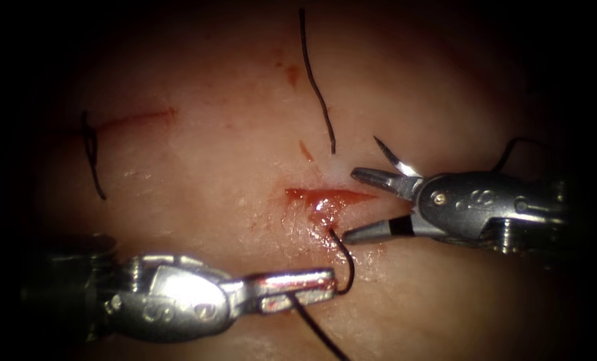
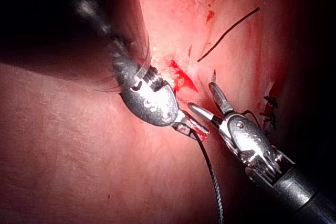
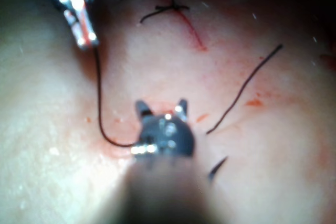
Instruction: Wound Closure
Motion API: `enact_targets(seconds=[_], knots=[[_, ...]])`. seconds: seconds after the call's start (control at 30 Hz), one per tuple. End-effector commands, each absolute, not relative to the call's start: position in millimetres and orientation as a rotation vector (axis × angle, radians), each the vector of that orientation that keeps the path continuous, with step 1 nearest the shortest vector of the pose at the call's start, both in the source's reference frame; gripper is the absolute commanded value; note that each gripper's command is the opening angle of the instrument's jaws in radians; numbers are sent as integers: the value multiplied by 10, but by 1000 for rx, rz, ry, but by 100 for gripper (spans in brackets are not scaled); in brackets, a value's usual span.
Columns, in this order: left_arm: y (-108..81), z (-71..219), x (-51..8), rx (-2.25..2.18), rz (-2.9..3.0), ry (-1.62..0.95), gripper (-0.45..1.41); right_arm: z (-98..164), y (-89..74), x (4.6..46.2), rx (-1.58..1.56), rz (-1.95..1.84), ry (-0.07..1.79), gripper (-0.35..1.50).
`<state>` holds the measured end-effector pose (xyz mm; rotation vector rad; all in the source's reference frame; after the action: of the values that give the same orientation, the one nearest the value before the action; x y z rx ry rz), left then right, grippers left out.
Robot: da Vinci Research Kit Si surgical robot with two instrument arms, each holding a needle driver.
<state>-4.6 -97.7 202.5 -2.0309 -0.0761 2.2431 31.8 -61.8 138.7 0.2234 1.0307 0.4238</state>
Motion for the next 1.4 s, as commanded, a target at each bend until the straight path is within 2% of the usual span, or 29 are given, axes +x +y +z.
enact_targets(seconds=[0.03,0.1,0.13,0.17,0.77,1.4], knots=[[-979,2032,-51,-2035,2238,-82,-45,1399,-623,337,237,412,1047,57],[-970,2036,-50,-2053,2219,-95,-45,1410,-626,346,256,392,1069,14],[-966,2038,-48,-2061,2211,-94,-45,1417,-631,351,272,373,1085,-25],[-960,2042,-47,-2072,2192,-97,-45,1422,-635,354,288,369,1091,-35],[-893,2126,-50,-2264,2066,-187,-45,1447,-679,368,617,322,1286,-35],[-914,2239,-36,-2489,2117,-115,-45,1450,-683,342,627,564,1525,-35]])
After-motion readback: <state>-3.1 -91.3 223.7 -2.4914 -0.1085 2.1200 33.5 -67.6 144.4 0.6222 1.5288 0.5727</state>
